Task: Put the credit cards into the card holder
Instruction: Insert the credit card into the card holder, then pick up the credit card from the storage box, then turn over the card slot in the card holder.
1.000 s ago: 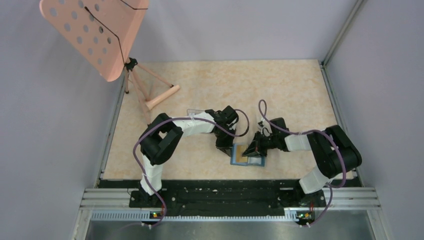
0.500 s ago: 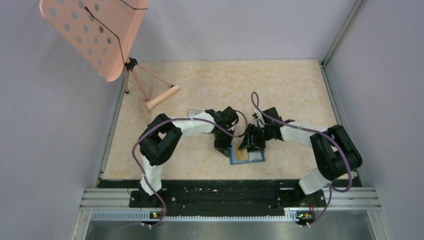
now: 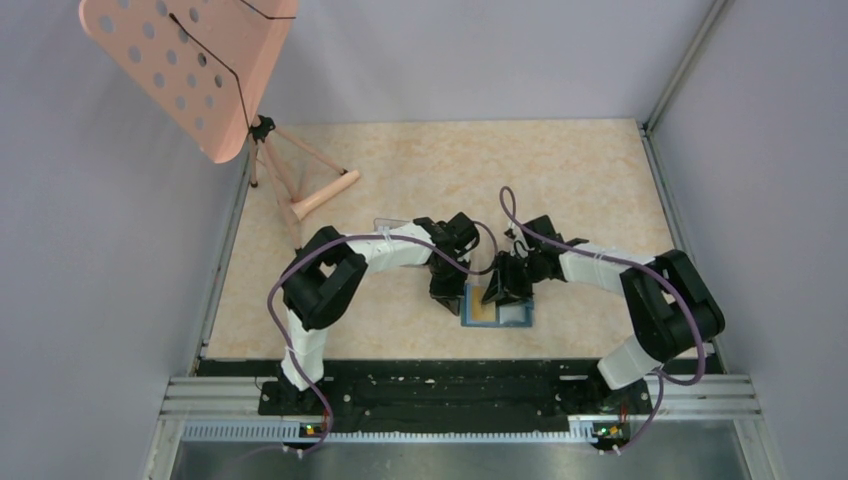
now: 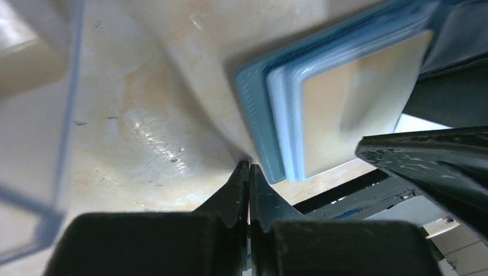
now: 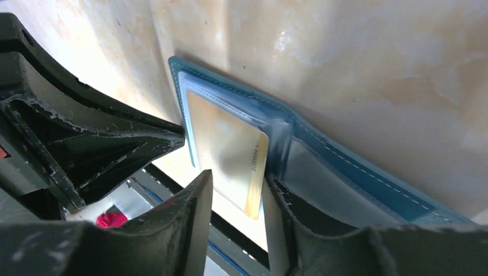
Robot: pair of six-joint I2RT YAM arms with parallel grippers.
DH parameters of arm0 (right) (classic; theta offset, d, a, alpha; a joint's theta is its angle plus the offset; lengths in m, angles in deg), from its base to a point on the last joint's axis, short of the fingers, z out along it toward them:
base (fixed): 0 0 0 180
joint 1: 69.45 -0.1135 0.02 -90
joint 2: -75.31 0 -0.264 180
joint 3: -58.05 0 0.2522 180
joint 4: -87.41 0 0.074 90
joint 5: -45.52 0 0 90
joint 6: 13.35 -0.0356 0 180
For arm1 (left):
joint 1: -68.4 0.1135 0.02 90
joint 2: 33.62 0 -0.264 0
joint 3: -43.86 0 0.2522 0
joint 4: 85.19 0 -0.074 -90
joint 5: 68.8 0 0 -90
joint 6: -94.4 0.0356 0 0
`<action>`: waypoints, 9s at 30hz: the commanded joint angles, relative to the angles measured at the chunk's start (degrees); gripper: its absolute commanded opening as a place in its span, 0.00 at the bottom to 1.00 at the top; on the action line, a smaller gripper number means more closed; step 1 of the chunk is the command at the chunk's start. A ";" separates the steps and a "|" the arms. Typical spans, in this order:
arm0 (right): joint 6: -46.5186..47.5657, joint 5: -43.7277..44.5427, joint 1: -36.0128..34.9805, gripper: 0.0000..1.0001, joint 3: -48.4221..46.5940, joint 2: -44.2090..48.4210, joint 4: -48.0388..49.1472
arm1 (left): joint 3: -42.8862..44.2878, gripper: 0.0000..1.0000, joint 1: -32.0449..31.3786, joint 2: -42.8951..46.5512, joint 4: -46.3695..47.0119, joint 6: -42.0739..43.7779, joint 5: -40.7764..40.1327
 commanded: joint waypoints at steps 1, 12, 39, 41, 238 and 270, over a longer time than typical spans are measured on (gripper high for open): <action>0.92 -0.55 -2.52 0.34 -1.87 -2.90 0.80 | 0.72 0.00 -0.77 -2.89 -0.05 1.66 0.04; 1.90 2.32 -3.00 0.27 -4.77 -0.34 -4.07 | 1.04 0.06 -0.95 2.49 -0.09 3.02 -5.23; 1.28 -1.37 -3.03 0.64 -25.91 -8.66 -6.14 | -13.07 0.71 24.77 24.53 25.09 1.77 18.09; 1.43 -2.04 -3.02 0.64 -28.25 -11.32 -6.18 | -12.32 0.66 26.76 22.64 25.09 1.37 20.69; -1.40 -16.63 4.10 0.00 -1.44 16.75 3.29 | -30.80 0.38 11.96 34.54 42.65 -17.04 16.88; 10.43 4.26 4.57 0.00 0.87 4.83 -9.50 | -13.14 0.33 5.17 6.82 27.43 -9.18 14.01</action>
